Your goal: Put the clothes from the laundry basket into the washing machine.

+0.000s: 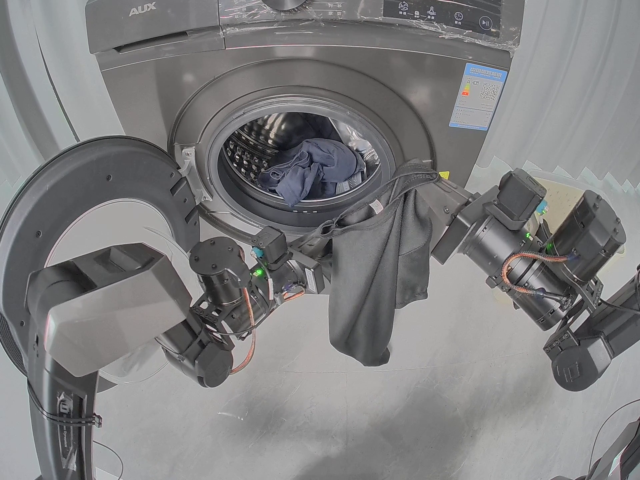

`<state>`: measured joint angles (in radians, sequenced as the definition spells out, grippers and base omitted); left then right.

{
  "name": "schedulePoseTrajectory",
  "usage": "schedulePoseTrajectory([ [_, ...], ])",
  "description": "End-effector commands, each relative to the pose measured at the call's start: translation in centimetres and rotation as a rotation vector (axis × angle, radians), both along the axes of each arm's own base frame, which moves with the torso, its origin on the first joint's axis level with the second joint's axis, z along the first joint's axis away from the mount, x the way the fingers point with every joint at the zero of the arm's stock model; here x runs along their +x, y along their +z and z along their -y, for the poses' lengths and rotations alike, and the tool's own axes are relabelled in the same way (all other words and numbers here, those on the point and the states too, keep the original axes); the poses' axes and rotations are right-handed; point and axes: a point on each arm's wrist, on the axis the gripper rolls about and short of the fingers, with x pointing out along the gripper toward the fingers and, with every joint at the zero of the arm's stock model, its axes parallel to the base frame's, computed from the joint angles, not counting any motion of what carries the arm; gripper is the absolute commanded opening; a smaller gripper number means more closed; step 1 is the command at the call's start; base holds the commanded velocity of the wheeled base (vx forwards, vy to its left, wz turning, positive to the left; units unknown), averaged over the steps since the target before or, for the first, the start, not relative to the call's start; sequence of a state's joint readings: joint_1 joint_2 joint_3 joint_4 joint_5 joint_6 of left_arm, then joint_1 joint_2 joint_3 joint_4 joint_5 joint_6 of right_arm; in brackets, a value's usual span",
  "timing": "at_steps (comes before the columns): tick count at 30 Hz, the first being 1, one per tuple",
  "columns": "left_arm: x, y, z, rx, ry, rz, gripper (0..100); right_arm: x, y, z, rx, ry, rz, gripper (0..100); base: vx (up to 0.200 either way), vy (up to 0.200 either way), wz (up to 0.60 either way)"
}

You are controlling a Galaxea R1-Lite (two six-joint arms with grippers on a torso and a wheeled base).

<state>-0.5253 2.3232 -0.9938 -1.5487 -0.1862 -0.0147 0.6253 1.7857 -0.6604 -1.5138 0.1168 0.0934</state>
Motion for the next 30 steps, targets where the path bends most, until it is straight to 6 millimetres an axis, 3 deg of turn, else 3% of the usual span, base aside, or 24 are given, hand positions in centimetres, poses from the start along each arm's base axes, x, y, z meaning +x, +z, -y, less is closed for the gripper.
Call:
schedulePoseTrajectory([
  [1, -2.1, 2.9, -2.2, -0.008, 0.023, 0.017, 0, 0.1, -0.5, 0.1, -0.01, -0.003, -0.014, 0, 0.0, 0.0, 0.0],
  [9, -6.5, 6.5, -6.5, -0.011, 0.068, 0.026, 0, 0.1, -0.4, -0.1, -0.008, -0.006, -0.015, 0, 0.0, 0.0, 0.0],
  [16, -10.5, 8.9, -8.9, -0.034, 0.075, 0.055, 0, 0.0, -0.4, -0.2, 0.0, -0.024, -0.019, 0, 0.0, 0.0, 0.0],
  [24, -11.2, 11.5, -10.5, -0.076, 0.107, 0.14, 0, 0.1, -0.8, -0.2, -0.011, -0.028, -0.03, 0, 0.0, 0.0, 0.0],
  [30, -10.6, 12.1, -11.6, -0.082, 0.152, 0.168, 0, -0.1, -0.6, -0.7, -0.002, -0.019, -0.021, 0, 0.0, 0.0, 0.0],
])
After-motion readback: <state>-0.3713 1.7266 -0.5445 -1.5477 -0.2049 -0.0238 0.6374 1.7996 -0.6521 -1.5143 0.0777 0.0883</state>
